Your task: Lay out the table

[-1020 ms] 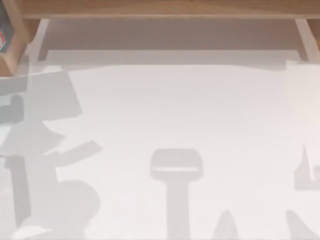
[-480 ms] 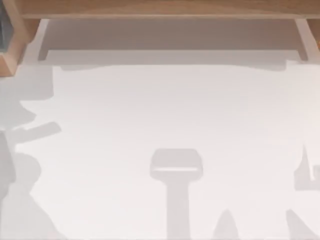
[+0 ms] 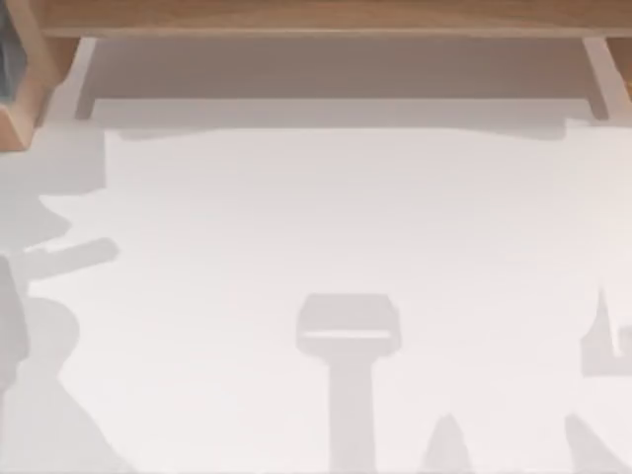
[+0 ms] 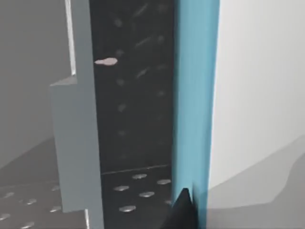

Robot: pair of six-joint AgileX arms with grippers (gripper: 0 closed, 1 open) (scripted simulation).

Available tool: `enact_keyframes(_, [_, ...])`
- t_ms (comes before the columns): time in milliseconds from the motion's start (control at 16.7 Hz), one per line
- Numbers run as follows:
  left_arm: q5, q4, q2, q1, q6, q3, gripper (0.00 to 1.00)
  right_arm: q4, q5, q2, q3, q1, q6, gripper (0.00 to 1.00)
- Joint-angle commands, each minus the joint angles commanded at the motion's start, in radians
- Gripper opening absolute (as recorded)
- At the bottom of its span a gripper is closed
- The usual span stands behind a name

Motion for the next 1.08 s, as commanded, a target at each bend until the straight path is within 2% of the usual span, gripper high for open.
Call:
enact_keyframes(600, [-0.033, -0.011, 0.086, -0.029, -0.012, 0.099, 0.00, 0.000, 0.000, 0.000, 0.000, 0.000, 0.000, 1.00])
enact_keyframes(1080, [-0.033, -0.011, 0.086, -0.029, -0.012, 0.099, 0.60, 0.000, 0.000, 0.000, 0.000, 0.000, 0.000, 1.00])
